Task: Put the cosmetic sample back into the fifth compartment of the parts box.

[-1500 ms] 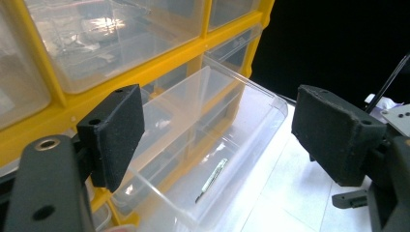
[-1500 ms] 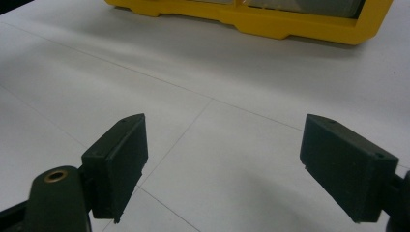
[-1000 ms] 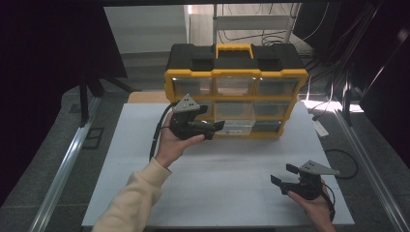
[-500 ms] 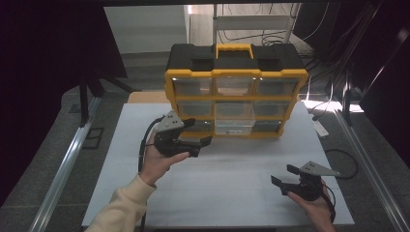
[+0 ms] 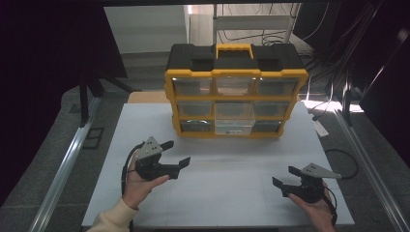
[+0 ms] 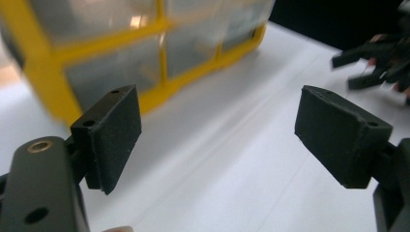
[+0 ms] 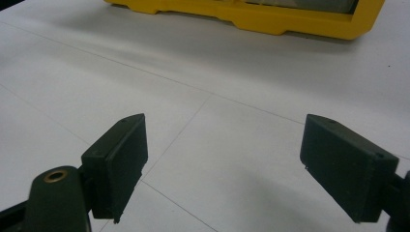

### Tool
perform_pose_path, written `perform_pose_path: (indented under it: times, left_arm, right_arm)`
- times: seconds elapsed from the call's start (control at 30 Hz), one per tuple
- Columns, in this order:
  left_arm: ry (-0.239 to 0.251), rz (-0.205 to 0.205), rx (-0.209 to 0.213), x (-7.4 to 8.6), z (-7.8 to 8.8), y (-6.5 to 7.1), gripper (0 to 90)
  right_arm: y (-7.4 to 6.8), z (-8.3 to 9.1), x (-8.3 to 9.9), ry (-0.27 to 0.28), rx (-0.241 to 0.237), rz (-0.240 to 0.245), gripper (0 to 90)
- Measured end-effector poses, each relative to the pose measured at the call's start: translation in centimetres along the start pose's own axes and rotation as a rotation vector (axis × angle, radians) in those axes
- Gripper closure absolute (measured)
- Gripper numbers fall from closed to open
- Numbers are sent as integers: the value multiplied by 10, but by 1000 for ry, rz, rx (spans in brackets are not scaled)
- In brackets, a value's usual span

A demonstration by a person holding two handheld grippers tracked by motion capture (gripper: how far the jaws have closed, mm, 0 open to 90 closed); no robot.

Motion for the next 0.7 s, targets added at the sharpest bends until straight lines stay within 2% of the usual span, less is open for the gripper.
perform_pose_path:
  times: [0.03,0.2,0.3,0.47,0.53,0.7]
  left_arm:
    - [-13,23,-2,10,1,-4,171]
    - [-55,62,-30,42,7,-18,170]
    - [-79,91,-61,61,11,-26,169]
    - [-80,134,-91,75,18,-33,169]
    - [-80,125,-116,76,20,-33,169]
    - [-76,136,-130,75,19,-35,162]
  right_arm:
    - [0,0,0,-1,0,-2,173]
    - [-1,-2,0,-7,1,7,173]
    - [0,-2,0,-6,-6,0,173]
    - [-1,-2,0,-3,-16,0,173]
    - [-2,-2,-1,0,-22,6,173]
    - [-2,-3,-2,4,-38,8,173]
Point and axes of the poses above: each handheld gripper's, and its own axes: z roughly backward along the jaws, x roughly out of its underside, y roughly to its right, the point moved 2 cm from there along -z, roughly forward along the jaws
